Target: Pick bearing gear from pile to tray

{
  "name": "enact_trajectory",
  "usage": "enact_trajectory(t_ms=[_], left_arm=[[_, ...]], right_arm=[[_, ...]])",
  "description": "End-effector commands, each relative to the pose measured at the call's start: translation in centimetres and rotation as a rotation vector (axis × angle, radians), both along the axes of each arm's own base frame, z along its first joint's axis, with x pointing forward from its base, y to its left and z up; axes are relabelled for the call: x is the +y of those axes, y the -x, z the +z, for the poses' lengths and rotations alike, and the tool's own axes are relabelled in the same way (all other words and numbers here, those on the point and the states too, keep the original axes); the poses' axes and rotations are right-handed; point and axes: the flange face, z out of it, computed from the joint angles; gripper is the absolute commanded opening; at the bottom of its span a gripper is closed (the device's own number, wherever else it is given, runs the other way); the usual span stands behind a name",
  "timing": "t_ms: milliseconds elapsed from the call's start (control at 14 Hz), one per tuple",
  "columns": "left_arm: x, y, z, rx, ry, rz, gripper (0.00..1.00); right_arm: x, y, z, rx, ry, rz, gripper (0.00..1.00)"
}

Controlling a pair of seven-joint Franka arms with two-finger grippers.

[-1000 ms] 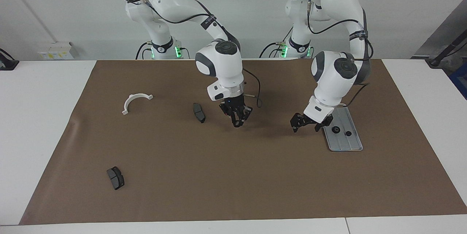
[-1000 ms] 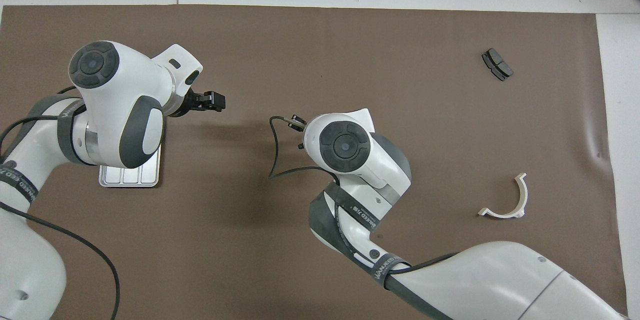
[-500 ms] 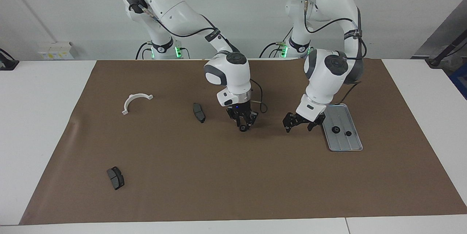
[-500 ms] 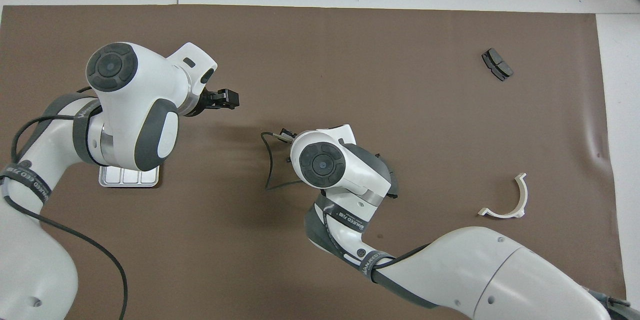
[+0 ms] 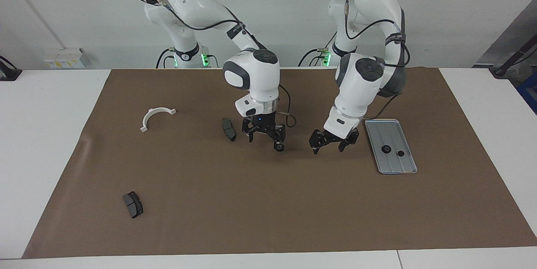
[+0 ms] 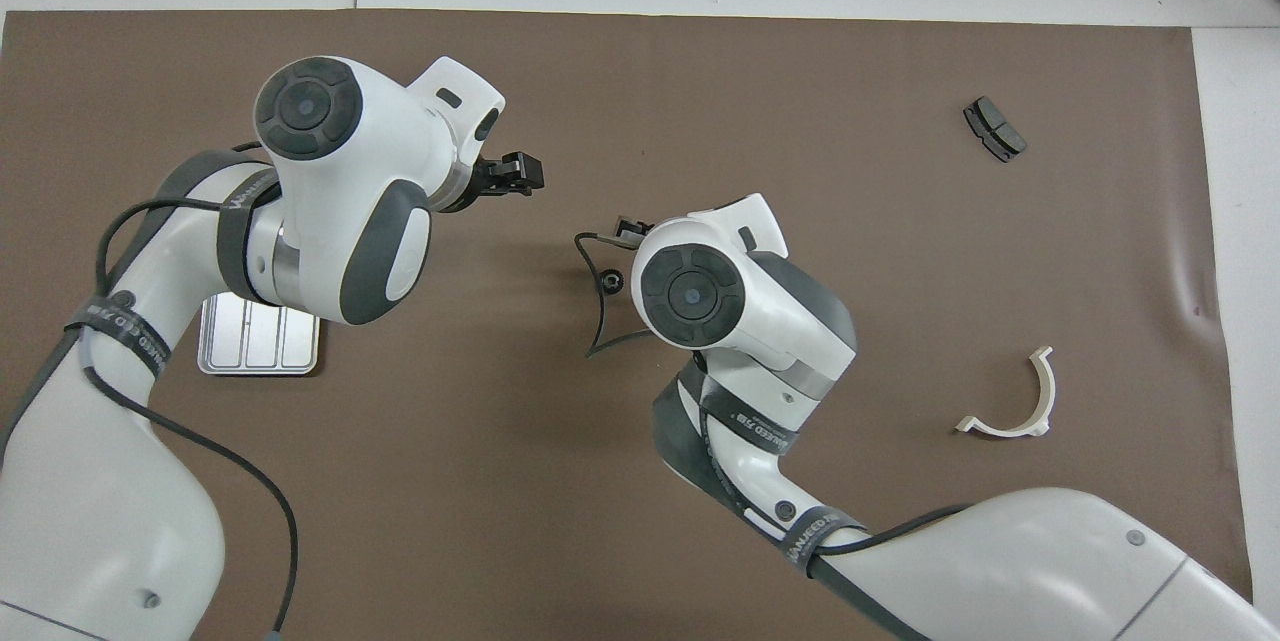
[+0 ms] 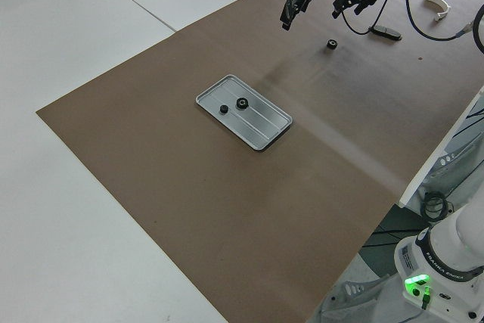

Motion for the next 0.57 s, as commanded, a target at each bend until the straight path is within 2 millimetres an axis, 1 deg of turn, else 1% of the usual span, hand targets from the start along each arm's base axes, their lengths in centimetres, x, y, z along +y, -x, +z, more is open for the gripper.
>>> enact_trajectory(t_ms=[0,143,214,286,357,429,500], left_arm=[[-4.2,-0.8,-1.4,0.025,-0.018,-0.031,1.0],[-6.7,-0.4,-2.5,0.027,-0.022,-0.066,1.0],[-8.2,0.0,-3.2,0.03,-0.027,-0.085,1.0],[-9.2,0.6,-3.4,0.024,-0.038,-0.109,1.0],[-9.6,0.9,-3.6,0.013,-0.063,-0.132,0.99],[-10.4,1.4,-3.8,0.003,-0.069,-0.148,0.99],[-11.2,2.1,-4.4,0.01,-0.075,-0.163,0.98]], right_arm=[[-5.1,-1.1,3.0,0.017,0.058,0.072,1.0],[-9.5,-2.6,5.2,0.046,0.056,0.121,1.0],[-11.8,-3.1,6.1,0.068,0.064,0.147,1.0],[-14.0,-3.6,7.0,0.078,0.071,0.168,1.0],[-15.8,-3.9,7.6,0.088,0.077,0.184,1.0],[-17.7,-4.1,8.5,0.093,0.079,0.185,1.0],[-19.5,-4.2,9.5,0.101,0.066,0.178,1.0]])
